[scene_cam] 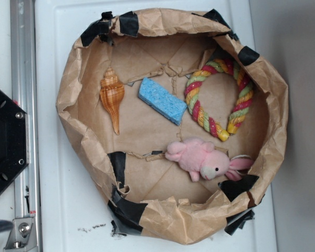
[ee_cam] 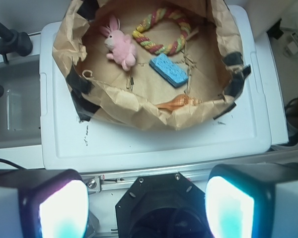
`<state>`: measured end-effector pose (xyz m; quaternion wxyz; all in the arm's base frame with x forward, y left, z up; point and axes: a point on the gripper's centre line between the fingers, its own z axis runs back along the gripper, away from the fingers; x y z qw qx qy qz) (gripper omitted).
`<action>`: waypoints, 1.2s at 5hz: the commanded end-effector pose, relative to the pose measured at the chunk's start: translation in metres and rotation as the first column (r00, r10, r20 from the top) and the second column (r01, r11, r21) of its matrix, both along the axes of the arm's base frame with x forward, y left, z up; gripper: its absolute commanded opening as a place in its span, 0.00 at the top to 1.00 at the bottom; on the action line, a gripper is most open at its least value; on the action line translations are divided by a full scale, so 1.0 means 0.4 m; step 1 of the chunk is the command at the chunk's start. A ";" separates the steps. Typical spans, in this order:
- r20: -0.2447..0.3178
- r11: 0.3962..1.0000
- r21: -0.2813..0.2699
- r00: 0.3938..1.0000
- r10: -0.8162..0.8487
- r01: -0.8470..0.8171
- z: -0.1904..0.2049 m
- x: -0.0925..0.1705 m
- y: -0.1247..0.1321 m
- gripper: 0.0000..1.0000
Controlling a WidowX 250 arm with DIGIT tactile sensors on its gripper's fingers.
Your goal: Grab the pink bunny.
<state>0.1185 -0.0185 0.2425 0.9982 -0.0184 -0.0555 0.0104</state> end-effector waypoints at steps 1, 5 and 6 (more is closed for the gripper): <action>0.000 1.000 0.000 1.000 0.000 0.000 0.000 0.000 0.000 0.00; 0.199 0.899 -0.261 0.931 -0.307 0.353 -0.281 0.400 0.003 0.00; 0.189 0.848 -0.204 0.870 -0.457 0.489 -0.357 0.397 -0.075 0.00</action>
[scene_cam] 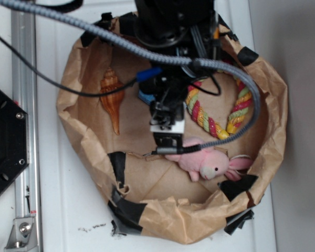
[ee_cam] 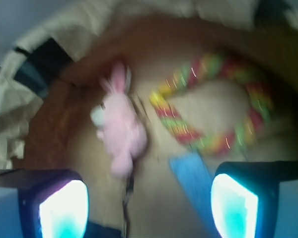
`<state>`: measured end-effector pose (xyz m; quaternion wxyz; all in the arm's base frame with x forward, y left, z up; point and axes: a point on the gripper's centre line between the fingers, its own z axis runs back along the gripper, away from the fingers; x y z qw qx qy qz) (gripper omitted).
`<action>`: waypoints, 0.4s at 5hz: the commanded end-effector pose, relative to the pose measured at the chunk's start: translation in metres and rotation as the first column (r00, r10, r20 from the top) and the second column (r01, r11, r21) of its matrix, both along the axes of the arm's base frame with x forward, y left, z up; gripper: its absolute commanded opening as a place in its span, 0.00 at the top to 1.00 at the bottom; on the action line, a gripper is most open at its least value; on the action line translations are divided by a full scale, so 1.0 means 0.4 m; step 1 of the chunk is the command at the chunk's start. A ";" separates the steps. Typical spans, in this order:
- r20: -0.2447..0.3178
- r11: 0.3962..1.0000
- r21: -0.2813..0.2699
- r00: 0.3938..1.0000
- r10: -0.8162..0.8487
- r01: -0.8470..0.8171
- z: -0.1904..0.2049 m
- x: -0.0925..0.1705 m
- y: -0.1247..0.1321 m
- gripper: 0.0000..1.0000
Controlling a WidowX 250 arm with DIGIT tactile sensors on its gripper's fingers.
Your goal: Grab the pink bunny.
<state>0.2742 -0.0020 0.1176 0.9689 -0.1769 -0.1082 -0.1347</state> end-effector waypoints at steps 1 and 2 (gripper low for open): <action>0.018 0.971 0.059 0.973 -0.232 0.231 -0.117 0.035 -0.146 0.00; 0.037 0.968 0.122 0.973 -0.226 0.220 -0.193 0.069 -0.168 0.00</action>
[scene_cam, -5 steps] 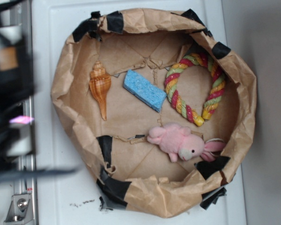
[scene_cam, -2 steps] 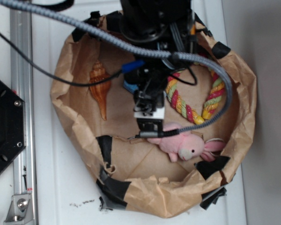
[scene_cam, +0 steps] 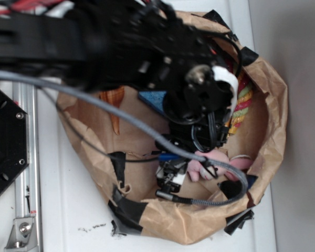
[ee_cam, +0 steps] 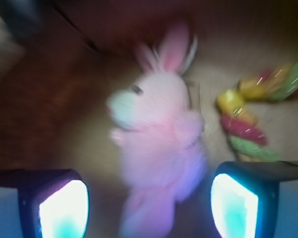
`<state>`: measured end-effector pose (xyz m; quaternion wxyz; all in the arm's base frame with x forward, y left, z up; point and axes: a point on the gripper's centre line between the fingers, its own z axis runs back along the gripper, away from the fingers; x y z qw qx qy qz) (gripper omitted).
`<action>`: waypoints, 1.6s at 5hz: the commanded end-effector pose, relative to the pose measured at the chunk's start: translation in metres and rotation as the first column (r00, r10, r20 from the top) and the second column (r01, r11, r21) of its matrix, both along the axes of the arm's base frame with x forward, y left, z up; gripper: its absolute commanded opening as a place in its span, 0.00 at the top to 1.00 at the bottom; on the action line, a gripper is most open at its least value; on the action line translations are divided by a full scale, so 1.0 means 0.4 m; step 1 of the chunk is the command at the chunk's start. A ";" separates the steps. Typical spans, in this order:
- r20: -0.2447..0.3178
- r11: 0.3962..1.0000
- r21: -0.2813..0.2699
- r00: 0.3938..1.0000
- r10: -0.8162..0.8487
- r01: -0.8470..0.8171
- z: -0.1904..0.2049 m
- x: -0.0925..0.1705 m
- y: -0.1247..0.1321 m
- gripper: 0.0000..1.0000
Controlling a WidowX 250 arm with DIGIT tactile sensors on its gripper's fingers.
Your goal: Grab the pink bunny.
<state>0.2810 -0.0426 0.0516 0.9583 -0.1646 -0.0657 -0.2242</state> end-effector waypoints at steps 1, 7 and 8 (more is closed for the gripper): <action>0.117 0.998 0.069 0.993 -0.007 -0.001 -0.065 0.079 -0.060 1.00; 0.048 0.854 0.186 0.873 0.486 -0.486 0.238 -0.058 0.033 1.00; 0.041 0.768 0.211 0.790 0.611 -0.605 0.229 -0.066 0.041 1.00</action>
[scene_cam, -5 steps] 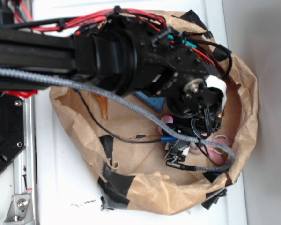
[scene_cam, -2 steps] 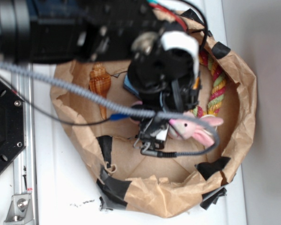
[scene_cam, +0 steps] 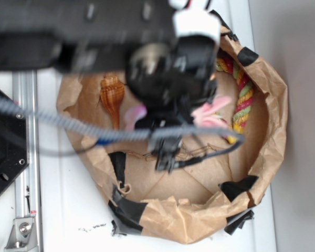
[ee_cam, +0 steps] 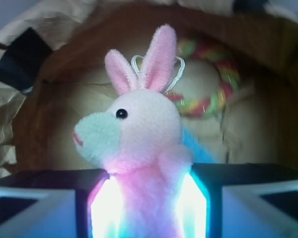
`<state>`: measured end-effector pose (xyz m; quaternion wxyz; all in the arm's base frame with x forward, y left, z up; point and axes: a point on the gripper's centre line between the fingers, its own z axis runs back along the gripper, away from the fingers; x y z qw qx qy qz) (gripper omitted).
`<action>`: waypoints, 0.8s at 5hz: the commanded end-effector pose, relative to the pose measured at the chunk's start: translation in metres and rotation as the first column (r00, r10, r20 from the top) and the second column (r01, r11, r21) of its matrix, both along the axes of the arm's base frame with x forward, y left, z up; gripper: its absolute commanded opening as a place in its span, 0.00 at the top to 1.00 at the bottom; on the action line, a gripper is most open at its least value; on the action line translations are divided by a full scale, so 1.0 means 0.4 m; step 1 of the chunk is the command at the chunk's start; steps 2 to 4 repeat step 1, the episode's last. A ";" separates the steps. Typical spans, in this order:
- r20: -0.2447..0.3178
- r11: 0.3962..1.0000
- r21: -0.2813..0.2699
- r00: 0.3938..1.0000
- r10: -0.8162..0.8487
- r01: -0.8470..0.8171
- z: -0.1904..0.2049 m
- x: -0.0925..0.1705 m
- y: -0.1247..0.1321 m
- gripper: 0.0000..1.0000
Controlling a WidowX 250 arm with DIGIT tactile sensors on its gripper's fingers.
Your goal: Grab the pink bunny.
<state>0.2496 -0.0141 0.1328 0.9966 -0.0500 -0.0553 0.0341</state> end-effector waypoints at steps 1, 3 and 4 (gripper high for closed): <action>0.027 0.992 0.020 0.992 0.127 -0.128 0.015 0.010 -0.031 1.00; 0.027 0.992 0.020 0.992 0.127 -0.128 0.015 0.010 -0.031 1.00; 0.027 0.992 0.020 0.992 0.127 -0.128 0.015 0.010 -0.031 1.00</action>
